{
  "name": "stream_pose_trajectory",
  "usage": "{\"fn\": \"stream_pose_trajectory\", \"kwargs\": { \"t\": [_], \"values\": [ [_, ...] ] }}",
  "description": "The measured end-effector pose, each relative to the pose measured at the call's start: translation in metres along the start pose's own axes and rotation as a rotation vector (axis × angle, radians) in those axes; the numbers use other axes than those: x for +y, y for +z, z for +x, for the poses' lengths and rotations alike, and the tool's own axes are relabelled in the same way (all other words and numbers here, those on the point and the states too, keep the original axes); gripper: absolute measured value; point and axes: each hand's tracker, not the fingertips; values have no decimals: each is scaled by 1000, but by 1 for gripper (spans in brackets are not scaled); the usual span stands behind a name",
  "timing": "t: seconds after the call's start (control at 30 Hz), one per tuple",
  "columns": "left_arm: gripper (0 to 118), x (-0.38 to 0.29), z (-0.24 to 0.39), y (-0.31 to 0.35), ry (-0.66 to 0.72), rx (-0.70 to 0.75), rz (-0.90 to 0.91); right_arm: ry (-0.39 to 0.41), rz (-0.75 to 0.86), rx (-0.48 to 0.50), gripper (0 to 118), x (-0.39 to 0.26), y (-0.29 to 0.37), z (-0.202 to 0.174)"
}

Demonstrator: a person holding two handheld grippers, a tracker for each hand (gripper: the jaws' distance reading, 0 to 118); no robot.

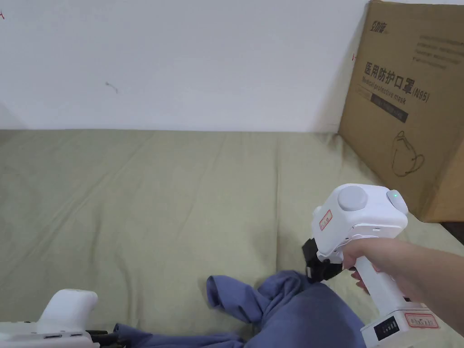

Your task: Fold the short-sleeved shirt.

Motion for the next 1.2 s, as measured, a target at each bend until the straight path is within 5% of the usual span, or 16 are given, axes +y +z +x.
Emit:
{"fn": "stream_pose_trajectory", "kwargs": {
  "t": [0.03,0.1,0.2,0.37,0.5,0.83,1.2],
  "values": [
    [5,-2,-3,2,20,-7,-2,-30,67,28,0,-6,4,-2],
    [5,1,-7,6,58,-24,-3,57,15,173,0,-19,22,0],
    [5,11,-6,24,73,-18,18,163,119,46,0,-30,72,0],
    [5,33,15,79,46,-9,104,10,246,219,0,-56,162,22],
    [5,47,26,122,14,23,202,45,364,153,0,-78,222,22],
    [5,120,42,245,-16,83,438,-58,593,182,0,-91,361,35],
    [5,203,45,295,22,105,606,-58,814,73,0,-45,461,25]
  ]
}}
